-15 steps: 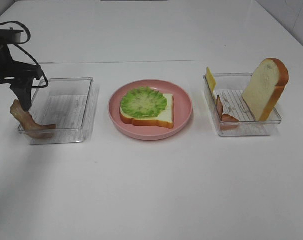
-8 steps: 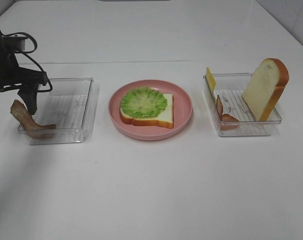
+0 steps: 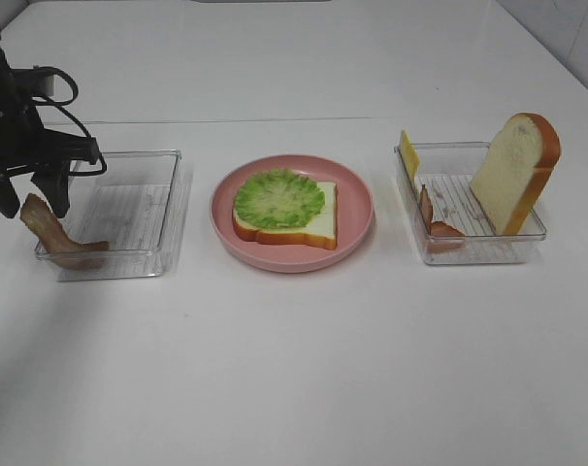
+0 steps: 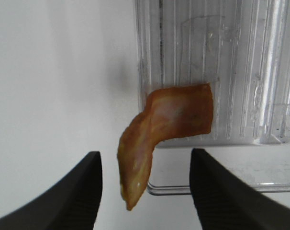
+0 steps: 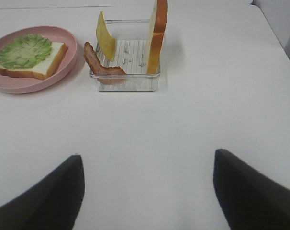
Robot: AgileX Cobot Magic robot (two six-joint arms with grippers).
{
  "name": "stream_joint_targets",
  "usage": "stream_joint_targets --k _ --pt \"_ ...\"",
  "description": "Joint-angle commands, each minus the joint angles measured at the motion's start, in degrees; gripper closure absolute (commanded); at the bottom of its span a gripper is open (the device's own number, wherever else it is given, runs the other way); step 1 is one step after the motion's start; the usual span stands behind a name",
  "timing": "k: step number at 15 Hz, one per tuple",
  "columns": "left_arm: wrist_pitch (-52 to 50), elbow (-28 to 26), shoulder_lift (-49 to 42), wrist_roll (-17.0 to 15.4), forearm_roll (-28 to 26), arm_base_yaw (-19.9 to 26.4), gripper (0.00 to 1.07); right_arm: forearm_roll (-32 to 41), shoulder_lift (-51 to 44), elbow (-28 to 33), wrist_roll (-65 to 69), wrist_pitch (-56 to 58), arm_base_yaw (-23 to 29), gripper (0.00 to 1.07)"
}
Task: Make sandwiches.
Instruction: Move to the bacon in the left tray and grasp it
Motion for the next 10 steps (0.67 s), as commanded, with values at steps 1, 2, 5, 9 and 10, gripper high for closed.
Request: stream_joint_targets --k 1,2,5,9,10 --pt "0.63 0.46 1.15 -0.34 -0.4 0.23 0.54 -0.17 -0.57 0.0 -0.4 -0.74 -0.46 0.36" --pt "0.4 0.46 1.66 -0.23 -0.4 0.23 0.55 -0.17 -0.57 0.0 -0.4 -0.74 -0.46 0.36" --pt "-0.23 0.46 1.78 -0.23 -0.4 0.23 0.72 -0.17 -0.57 0.0 -0.4 -0.74 -0.46 0.36" --pt "-1.15 0.46 1.78 -0.23 -0.4 0.23 1.02 -0.17 -0.57 0.0 -0.4 -0.74 -0.46 0.36" --pt "-1.15 0.46 1.78 -0.23 -0.4 0.23 1.06 -0.17 -0.57 0.0 -0.4 -0.74 -0.46 0.36"
